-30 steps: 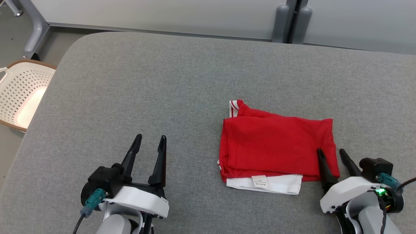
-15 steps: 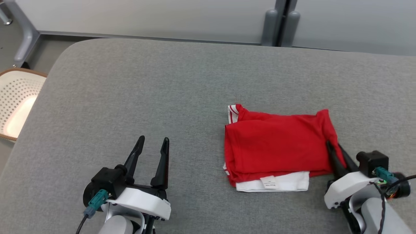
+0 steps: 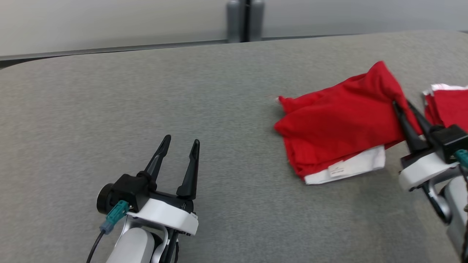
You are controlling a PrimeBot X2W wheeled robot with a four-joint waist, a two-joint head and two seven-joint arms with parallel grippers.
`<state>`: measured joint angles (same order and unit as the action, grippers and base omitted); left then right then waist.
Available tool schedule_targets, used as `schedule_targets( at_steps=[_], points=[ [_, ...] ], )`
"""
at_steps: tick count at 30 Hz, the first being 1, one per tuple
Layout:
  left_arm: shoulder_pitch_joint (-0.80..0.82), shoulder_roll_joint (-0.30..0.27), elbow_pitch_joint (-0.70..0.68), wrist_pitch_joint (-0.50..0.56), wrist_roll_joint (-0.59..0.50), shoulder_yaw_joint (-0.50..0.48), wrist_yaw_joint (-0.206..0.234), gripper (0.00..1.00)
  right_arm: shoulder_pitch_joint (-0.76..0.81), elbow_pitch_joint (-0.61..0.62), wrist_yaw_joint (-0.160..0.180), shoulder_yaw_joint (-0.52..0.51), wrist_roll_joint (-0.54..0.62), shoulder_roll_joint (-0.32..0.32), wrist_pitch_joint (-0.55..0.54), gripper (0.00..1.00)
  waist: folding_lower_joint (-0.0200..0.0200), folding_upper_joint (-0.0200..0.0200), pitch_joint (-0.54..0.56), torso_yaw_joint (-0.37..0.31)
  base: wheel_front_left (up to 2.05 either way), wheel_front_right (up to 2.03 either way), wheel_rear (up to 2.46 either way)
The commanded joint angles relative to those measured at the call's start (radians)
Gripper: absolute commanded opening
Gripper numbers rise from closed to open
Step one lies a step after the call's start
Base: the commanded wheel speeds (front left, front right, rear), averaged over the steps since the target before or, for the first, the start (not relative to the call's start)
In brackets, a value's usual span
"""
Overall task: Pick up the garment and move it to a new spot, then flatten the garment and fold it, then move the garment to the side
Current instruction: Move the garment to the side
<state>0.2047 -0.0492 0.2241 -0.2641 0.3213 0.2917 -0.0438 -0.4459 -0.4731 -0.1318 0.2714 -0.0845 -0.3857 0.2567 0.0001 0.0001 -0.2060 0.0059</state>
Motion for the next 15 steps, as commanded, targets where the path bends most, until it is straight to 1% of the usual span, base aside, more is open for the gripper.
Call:
schedule_targets(
  at_steps=[1,6,7,8,9,10,12,15],
  points=[
    [0.026,-0.004,0.006,0.001,-0.014,0.006,-0.008,1.0,-0.017,0.02,0.002,0.017,-0.002,-0.05,0.007,0.0,-0.0001,-0.0001,-0.04,-0.089,0.0,0.0,0.0],
    [0.061,-0.004,0.013,0.001,-0.042,0.014,-0.019,1.0,-0.06,0.045,0.002,0.056,-0.024,-0.151,0.009,0.0,-0.0001,-0.0001,-0.086,-0.175,0.0,0.0,0.0],
    [0.061,-0.004,0.013,0.001,-0.042,0.014,-0.019,1.0,-0.06,0.045,0.002,0.056,-0.024,-0.151,0.009,0.0,-0.0001,-0.0001,-0.086,-0.175,0.0,0.0,0.0],
    [0.078,-0.004,0.017,0.001,-0.056,0.015,-0.026,1.0,-0.079,0.036,0.002,0.063,-0.039,-0.188,0.009,0.0,-0.0001,-0.0001,-0.111,-0.203,0.0,0.0,0.0],
    [0.078,-0.004,0.017,0.001,-0.056,0.015,-0.026,1.0,-0.079,0.036,0.002,0.063,-0.039,-0.188,0.009,0.0,-0.0001,-0.0001,-0.111,-0.203,0.0,0.0,0.0],
    [0.098,-0.004,0.025,0.001,-0.074,0.017,-0.032,1.0,-0.104,0.016,0.002,0.069,-0.054,-0.22,0.008,0.0,-0.0001,-0.0001,-0.141,-0.226,0.0,0.0,0.0],
    [0.118,-0.005,0.031,0.001,-0.09,0.02,-0.04,1.0,-0.125,-0.012,0.002,0.07,-0.065,-0.254,0.009,0.0,-0.0001,-0.0001,-0.168,-0.242,0.0,0.0,0.0],
    [0.148,-0.004,0.042,0.001,-0.111,0.021,-0.051,1.0,-0.163,-0.058,0.002,0.054,-0.083,-0.285,0.009,0.0,-0.0001,-0.0001,-0.206,-0.261,0.0,0.0,0.0]
  ],
)
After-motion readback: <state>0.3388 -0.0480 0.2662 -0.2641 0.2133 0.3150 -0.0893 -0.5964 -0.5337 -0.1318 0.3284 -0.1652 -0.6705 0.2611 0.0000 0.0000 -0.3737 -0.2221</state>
